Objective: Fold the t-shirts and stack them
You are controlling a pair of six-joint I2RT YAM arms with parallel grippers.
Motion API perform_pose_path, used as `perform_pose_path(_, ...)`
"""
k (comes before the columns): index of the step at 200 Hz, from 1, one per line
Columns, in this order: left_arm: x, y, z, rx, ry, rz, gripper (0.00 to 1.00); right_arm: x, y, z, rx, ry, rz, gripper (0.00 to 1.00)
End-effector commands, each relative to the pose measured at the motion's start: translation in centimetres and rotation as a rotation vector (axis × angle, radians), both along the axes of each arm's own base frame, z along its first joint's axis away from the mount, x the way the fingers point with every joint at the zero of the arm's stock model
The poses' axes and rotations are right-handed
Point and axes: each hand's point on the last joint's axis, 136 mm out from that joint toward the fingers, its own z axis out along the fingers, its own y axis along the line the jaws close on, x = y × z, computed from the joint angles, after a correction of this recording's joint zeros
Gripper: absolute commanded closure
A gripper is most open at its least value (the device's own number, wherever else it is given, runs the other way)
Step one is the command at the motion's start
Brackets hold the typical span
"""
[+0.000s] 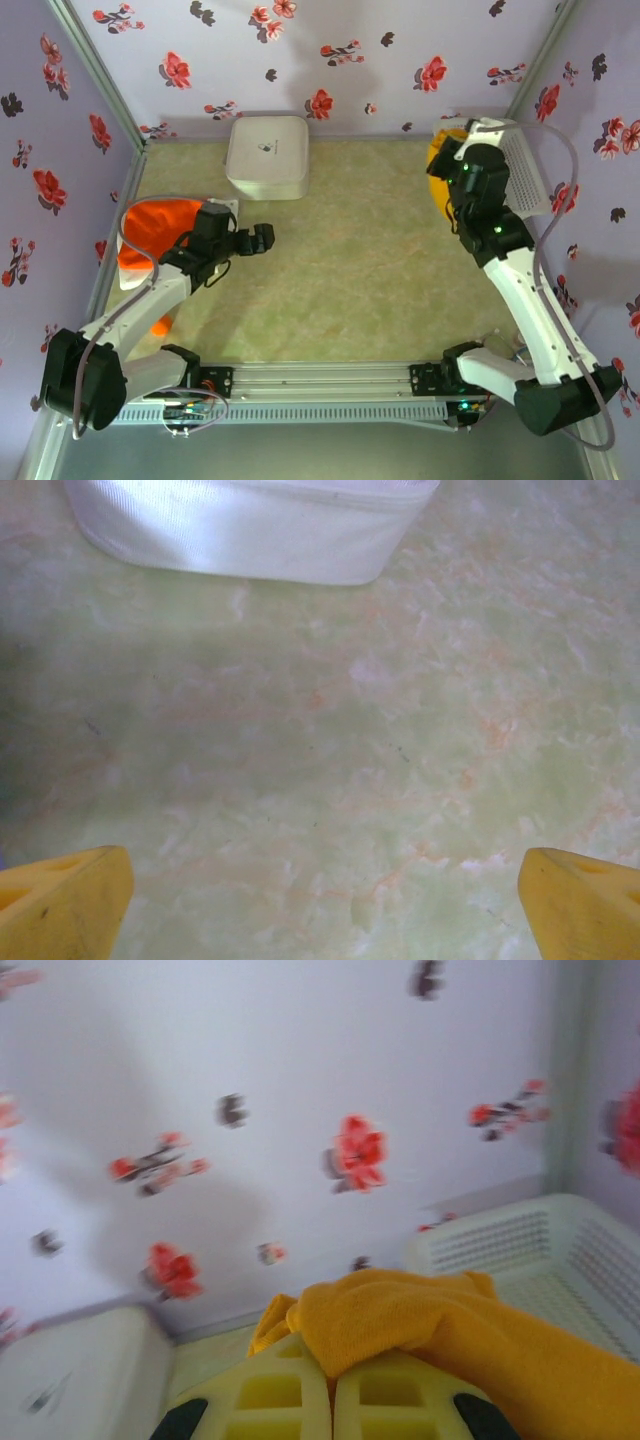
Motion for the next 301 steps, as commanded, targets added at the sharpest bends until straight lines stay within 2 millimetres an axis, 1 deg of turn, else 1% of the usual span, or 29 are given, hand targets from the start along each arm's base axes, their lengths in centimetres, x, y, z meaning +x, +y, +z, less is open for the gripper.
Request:
perform_pose_path(1,0.7,-0.8,2.1,0.000,-0.029,-0.036,0.01,-2.2,5.3,0.1,-0.099,-0.022,0.222,1.00)
perform_pose_path(14,0.9,-0.8,2.6,0.016,-0.030,-0.044,0.01,-3.4,8.2,-1.4,-0.139,0.005,0.308,1.00)
perform_pose_path(39,1.3,-0.4,3.4,0.034,-0.032,-0.036,0.00,-5.0,12.5,-4.8,-0.188,0.065,0.405,1.00)
perform_pose_path(63,1.3,0.7,3.4,0.047,-0.019,0.000,0.00,-6.5,16.9,-10.3,-0.177,0.153,0.525,1.00)
perform_pose_path(71,1.3,1.0,3.3,0.055,-0.011,0.004,0.00,-7.1,17.8,-12.1,-0.185,0.184,0.549,0.96)
perform_pose_path(72,1.3,1.1,3.3,0.056,-0.010,0.005,0.00,-7.2,18.0,-12.6,-0.189,0.194,0.550,0.95)
perform_pose_path(80,1.1,1.2,3.1,0.069,0.000,0.004,0.00,-7.5,18.3,-14.2,-0.195,0.223,0.551,0.91)
perform_pose_path(94,0.8,1.6,2.4,0.094,0.019,0.009,0.02,-7.8,18.0,-16.8,-0.183,0.275,0.529,0.81)
perform_pose_path(101,0.7,1.9,2.0,0.120,0.030,0.023,0.04,-7.9,17.5,-17.8,-0.170,0.290,0.513,0.78)
perform_pose_path(110,0.4,2.2,1.2,0.168,0.048,0.028,0.05,-7.9,16.3,-18.8,-0.158,0.293,0.455,0.74)
perform_pose_path(115,0.2,2.2,0.7,0.196,0.060,0.019,0.05,-8.0,15.8,-19.3,-0.150,0.296,0.435,0.70)
perform_pose_path(122,0.0,2.1,-0.1,0.230,0.079,0.009,0.05,-8.0,14.9,-20.1,-0.133,0.295,0.393,0.58)
perform_pose_path(127,-0.2,2.1,-0.6,0.246,0.094,0.006,0.05,-8.0,14.4,-20.5,-0.123,0.300,0.374,0.53)
perform_pose_path(138,-0.5,1.9,-1.9,0.256,0.131,0.003,0.05,-8.0,13.3,-21.3,-0.102,0.316,0.328,0.50)
perform_pose_path(145,-0.7,1.7,-2.7,0.252,0.155,0.009,0.04,-7.8,12.6,-21.7,-0.083,0.333,0.297,0.39)
perform_pose_path(148,-0.7,1.6,-3.1,0.247,0.166,0.014,0.05,-7.7,12.3,-21.9,-0.076,0.340,0.284,0.32)
perform_pose_path(152,-0.8,1.4,-3.5,0.239,0.177,0.015,0.05,-7.5,11.9,-22.2,-0.068,0.353,0.267,0.21)
perform_pose_path(155,-0.8,1.3,-3.8,0.233,0.186,0.016,0.05,-7.4,11.6,-22.4,-0.059,0.363,0.254,0.16)
perform_pose_path(168,-0.7,0.8,-4.9,0.202,0.225,0.031,0.06,-7.0,11.0,-23.1,-0.028,0.408,0.227,0.08)
perform_pose_path(179,-0.4,0.4,-5.8,0.187,0.256,0.044,0.08,-7.1,11.0,-23.5,-0.013,0.435,0.231,0.01)
perform_pose_path(204,0.2,-0.1,-7.5,0.180,0.309,0.067,0.14,-7.8,12.1,-24.1,0.009,0.477,0.297,0.01)
perform_pose_path(213,0.5,-0.5,-7.9,0.168,0.321,0.065,0.16,-8.5,13.0,-24.4,0.025,0.506,0.359,0.01)
perform_pose_path(230,0.9,-1.3,-8.9,0.144,0.343,0.055,0.23,-9.6,14.3,-25.5,0.042,0.557,0.446,0.03)
perform_pose_path(238,1.1,-1.6,-9.4,0.139,0.354,0.052,0.24,-10.1,14.6,-26.1,0.050,0.585,0.466,0.04)
perform_pose_path(271,1.7,-2.3,-10.6,0.123,0.377,0.047,0.31,-11.2,13.7,-29.3,0.073,0.687,0.415,0.11)
perform_pose_path(283,1.9,-2.6,-10.9,0.113,0.375,0.044,0.37,-11.2,13.3,-30.2,0.088,0.703,0.387,0.15)
perform_pose_path(289,2.0,-2.6,-10.9,0.108,0.372,0.049,0.39,-11.3,13.4,-30.5,0.099,0.710,0.385,0.19)
perform_pose_path(295,2.2,-2.7,-11.0,0.105,0.370,0.048,0.45,-11.3,13.4,-30.8,0.107,0.718,0.381,0.22)
perform_pose_path(301,2.2,-2.8,-11.1,0.102,0.372,0.048,0.48,-11.3,13.4,-31.0,0.110,0.724,0.374,0.27)
